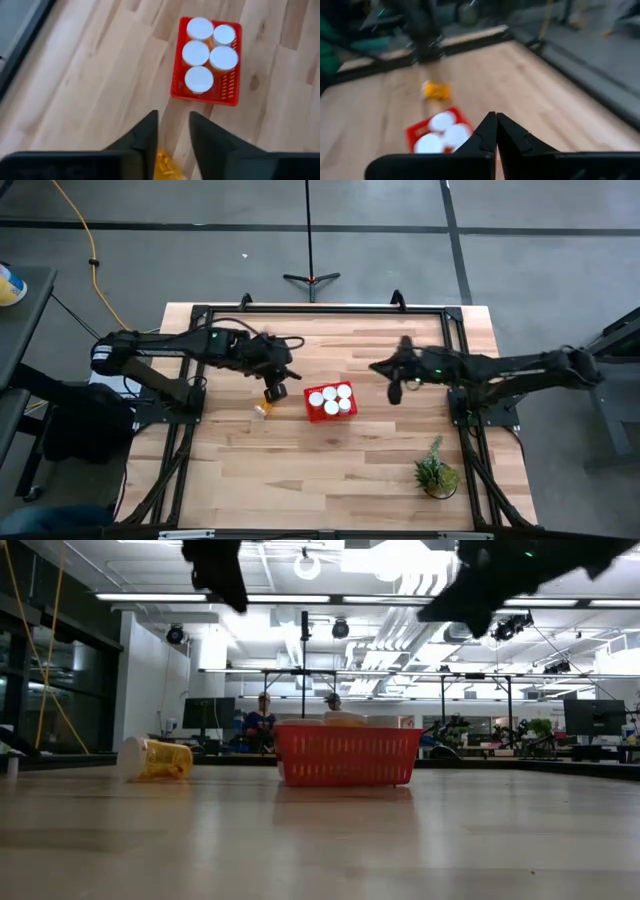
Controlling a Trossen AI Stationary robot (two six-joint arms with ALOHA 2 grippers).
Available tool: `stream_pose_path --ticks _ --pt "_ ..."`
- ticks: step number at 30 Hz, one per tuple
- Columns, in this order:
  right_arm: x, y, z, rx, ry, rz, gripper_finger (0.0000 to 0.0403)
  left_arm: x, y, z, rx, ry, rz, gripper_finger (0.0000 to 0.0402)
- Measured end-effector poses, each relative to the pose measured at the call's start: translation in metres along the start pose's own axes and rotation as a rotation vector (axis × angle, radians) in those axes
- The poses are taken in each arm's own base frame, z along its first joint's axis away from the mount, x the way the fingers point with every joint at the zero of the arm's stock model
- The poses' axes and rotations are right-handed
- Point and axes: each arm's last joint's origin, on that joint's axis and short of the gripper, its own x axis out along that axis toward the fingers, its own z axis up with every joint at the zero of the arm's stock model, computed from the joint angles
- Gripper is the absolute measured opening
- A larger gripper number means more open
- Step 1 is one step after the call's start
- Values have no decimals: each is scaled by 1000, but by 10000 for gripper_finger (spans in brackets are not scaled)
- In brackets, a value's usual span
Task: Pick and place pill bottles into a basket
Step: Put the orange medicine bottle into the bin
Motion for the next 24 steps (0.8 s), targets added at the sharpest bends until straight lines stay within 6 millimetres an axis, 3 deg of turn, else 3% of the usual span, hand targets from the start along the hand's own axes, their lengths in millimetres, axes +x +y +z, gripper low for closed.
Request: stream_pose_path --ticks 7,12,18,24 --pt "-30 -23 -20 -103 -129 -208 0 32 20 -22 -215 174 -63 297" --pt "-34 -37 -20 -97 -150 -355 0 42 10 -36 -399 249 -90 371" --pt "-34 -50 -18 9 -155 -298 20 42 -28 -47 -489 57 83 370" --pt "-36 -66 -17 78 -157 -316 104 29 -51 -67 -526 -92 277 323"
